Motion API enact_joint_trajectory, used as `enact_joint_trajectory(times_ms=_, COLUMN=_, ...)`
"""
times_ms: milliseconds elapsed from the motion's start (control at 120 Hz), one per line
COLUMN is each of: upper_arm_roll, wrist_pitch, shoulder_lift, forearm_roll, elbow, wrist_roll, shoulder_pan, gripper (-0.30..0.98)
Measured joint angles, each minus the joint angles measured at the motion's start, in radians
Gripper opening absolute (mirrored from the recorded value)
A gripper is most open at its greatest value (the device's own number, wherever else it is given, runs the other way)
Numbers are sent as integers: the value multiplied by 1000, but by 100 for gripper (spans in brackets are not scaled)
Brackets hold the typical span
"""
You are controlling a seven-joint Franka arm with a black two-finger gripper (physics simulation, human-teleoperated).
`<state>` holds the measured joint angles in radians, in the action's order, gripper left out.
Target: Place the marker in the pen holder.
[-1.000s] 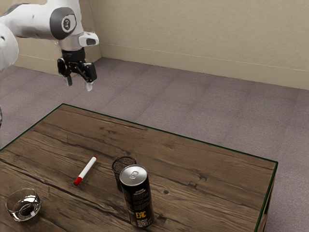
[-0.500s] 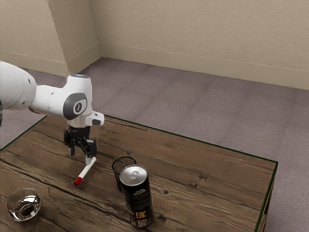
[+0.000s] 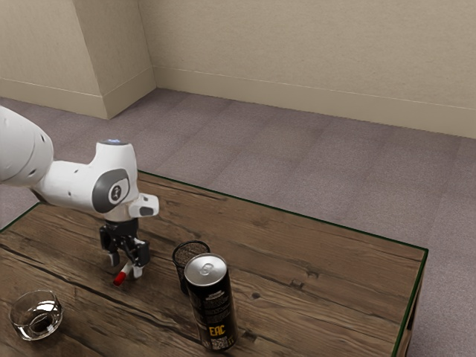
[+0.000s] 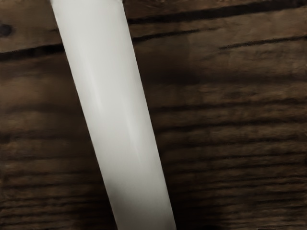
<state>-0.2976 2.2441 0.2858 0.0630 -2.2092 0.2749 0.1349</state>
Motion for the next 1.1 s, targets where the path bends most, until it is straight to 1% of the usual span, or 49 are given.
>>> enact_joint_trajectory(times_ms=92, upper_arm_roll=0, wrist_pitch=11, shoulder_lift=-2, forearm_roll=3, elbow=-1, wrist_roll=-5, shoulder_pan=0, gripper=54)
enact_joint_trajectory(times_ms=192, upper_arm_roll=0, wrist_pitch=14, shoulder_lift=-18, forearm_roll=9, elbow=-2, wrist_roll=-3, shoulder_pan=5, gripper=28)
enact_joint_trajectory(times_ms=242, upper_arm_roll=0, wrist_pitch=12, shoulder_lift=-27, forearm_roll=10, elbow=-3, wrist_roll=-4, shoulder_pan=7, gripper=20)
enact_joint_trajectory(times_ms=300, upper_arm_roll=0, wrist_pitch=9, shoulder_lift=-31, forearm_roll=11, elbow=-13, wrist_roll=-5, shoulder_pan=8, gripper=15)
enact_joint_trajectory(times_ms=367, upper_arm_roll=-1, wrist_pitch=6, shoulder_lift=-33, forearm_roll=11, elbow=-26, wrist_roll=-8, shoulder_pan=7, gripper=12)
enact_joint_trajectory(times_ms=442, upper_arm_roll=-2, wrist_pitch=6, shoulder_lift=-34, forearm_roll=10, elbow=-32, wrist_roll=-13, shoulder_pan=6, gripper=24)
enact_joint_trajectory(times_ms=508, upper_arm_roll=-2, wrist_pitch=7, shoulder_lift=-36, forearm_roll=8, elbow=-34, wrist_roll=-18, shoulder_pan=7, gripper=27)
enact_joint_trajectory(times_ms=542, upper_arm_roll=-2, wrist_pitch=6, shoulder_lift=-39, forearm_roll=8, elbow=-34, wrist_roll=-21, shoulder_pan=7, gripper=23)
enact_joint_trajectory(times_ms=592, upper_arm_roll=-2, wrist_pitch=5, shoulder_lift=-45, forearm_roll=11, elbow=-38, wrist_roll=-22, shoulder_pan=7, gripper=7)
enact_joint_trajectory(times_ms=633, upper_arm_roll=-2, wrist_pitch=4, shoulder_lift=-48, forearm_roll=11, elbow=-39, wrist_roll=-24, shoulder_pan=7, gripper=0)
enact_joint_trajectory(times_ms=683, upper_arm_roll=-2, wrist_pitch=4, shoulder_lift=-49, forearm_roll=7, elbow=-41, wrist_roll=-29, shoulder_pan=7, gripper=-5)
enact_joint_trajectory(times_ms=775, upper_arm_roll=-2, wrist_pitch=4, shoulder_lift=-51, forearm_roll=-1, elbow=-43, wrist_roll=-41, shoulder_pan=8, gripper=-7)
enact_joint_trajectory(times_ms=842, upper_arm_roll=-2, wrist_pitch=-2, shoulder_lift=-69, forearm_roll=-13, elbow=-39, wrist_roll=-53, shoulder_pan=10, gripper=-8)
enact_joint_trajectory(times_ms=908, upper_arm_roll=-2, wrist_pitch=-19, shoulder_lift=-102, forearm_roll=-38, elbow=-31, wrist_roll=-66, shoulder_pan=16, gripper=-9)
enact_joint_trajectory(times_ms=1017, upper_arm_roll=0, wrist_pitch=-68, shoulder_lift=-161, forearm_roll=-105, elbow=11, wrist_roll=-90, shoulder_pan=26, gripper=-10)
enact_joint_trajectory(times_ms=1100, upper_arm_roll=19, wrist_pitch=-139, shoulder_lift=-187, forearm_roll=-159, elbow=105, wrist_roll=-106, shoulder_pan=35, gripper=-10)
